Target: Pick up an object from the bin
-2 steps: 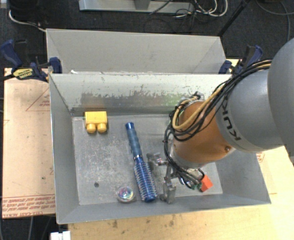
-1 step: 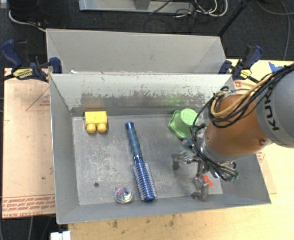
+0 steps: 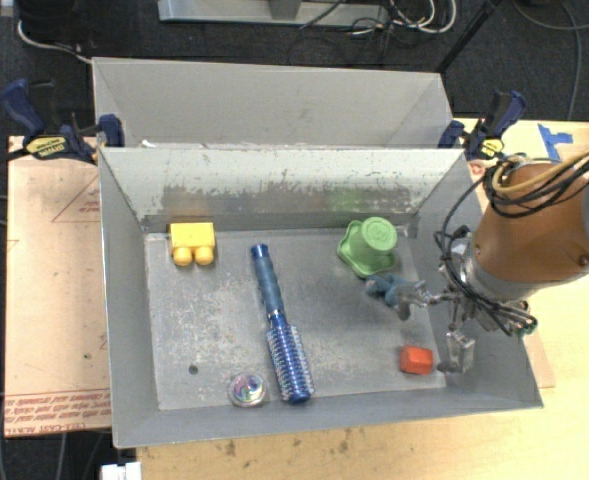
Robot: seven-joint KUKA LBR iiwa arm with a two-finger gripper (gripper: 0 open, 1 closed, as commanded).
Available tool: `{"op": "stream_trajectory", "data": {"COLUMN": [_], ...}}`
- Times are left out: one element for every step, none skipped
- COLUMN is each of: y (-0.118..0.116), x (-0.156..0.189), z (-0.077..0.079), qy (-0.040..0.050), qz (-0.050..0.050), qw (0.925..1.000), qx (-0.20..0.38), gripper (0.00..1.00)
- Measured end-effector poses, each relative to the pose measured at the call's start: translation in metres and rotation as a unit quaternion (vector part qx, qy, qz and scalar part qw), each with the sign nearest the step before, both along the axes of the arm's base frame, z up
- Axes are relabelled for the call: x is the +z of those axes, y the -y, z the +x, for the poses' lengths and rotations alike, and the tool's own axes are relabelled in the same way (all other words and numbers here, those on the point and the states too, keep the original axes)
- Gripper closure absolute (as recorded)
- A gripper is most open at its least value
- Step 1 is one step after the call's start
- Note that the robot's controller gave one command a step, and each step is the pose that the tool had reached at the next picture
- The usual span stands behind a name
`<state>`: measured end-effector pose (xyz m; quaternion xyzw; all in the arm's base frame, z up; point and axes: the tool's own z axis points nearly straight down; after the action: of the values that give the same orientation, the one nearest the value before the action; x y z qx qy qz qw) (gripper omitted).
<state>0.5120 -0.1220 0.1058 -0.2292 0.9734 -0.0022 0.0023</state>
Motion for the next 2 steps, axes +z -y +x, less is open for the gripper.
{"op": "stream_trajectory", "data": {"y": [-0.0158, -0.0155], "x": [-0.0358, -0.0358], "z": [-0.0177, -0.0185], "qy": [-0.0003, -0.002], "qz": [0.002, 0.002], "qw": [0.9899, 0.99], "qx": [0.142, 0.141], "gripper": [0.0, 1.0]}}
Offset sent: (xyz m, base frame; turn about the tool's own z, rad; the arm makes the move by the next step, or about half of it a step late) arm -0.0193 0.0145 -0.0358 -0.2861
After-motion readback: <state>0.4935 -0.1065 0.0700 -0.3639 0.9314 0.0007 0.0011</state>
